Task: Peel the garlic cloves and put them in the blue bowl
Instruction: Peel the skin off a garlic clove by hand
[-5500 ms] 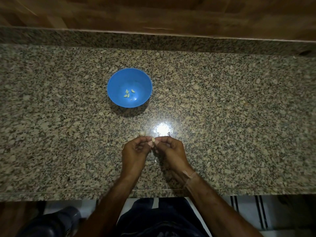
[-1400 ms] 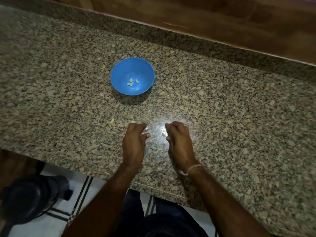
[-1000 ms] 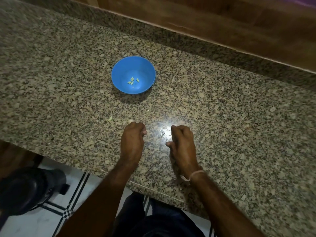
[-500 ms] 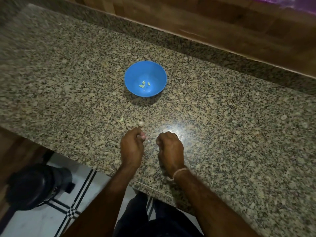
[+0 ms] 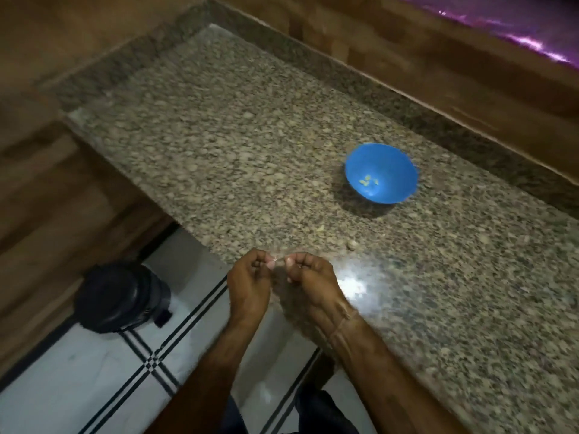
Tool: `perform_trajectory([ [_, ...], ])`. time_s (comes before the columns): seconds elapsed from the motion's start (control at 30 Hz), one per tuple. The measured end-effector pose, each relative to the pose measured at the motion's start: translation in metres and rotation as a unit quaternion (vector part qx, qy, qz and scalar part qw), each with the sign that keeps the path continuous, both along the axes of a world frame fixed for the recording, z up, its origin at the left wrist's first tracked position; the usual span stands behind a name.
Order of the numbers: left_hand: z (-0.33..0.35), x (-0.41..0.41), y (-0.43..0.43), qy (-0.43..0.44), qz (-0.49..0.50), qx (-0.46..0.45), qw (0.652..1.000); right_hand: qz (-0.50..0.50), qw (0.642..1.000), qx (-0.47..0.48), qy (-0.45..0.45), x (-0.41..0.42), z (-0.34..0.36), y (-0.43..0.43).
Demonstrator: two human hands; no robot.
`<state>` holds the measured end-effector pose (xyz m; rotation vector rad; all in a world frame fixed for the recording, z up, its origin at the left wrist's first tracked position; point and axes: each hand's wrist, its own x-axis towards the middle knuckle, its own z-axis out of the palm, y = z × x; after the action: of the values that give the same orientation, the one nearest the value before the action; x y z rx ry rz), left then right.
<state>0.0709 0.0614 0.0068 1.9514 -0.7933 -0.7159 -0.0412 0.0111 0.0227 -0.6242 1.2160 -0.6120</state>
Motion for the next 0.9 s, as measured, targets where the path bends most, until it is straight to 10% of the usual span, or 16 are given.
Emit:
perform_trajectory([
  [0.43, -0.02, 0.319, 0.208, 0.022, 0.206, -0.022, 0.978, 0.234, 0.967, -0.077, 0.062, 0.339, -0.031, 0.145],
  [0.9, -0.091, 0.488, 0.284, 0.062, 0.346, 0.074, 0.933, 0.329, 0.936, -0.005, 0.123, 0.539, -0.105, 0.172],
])
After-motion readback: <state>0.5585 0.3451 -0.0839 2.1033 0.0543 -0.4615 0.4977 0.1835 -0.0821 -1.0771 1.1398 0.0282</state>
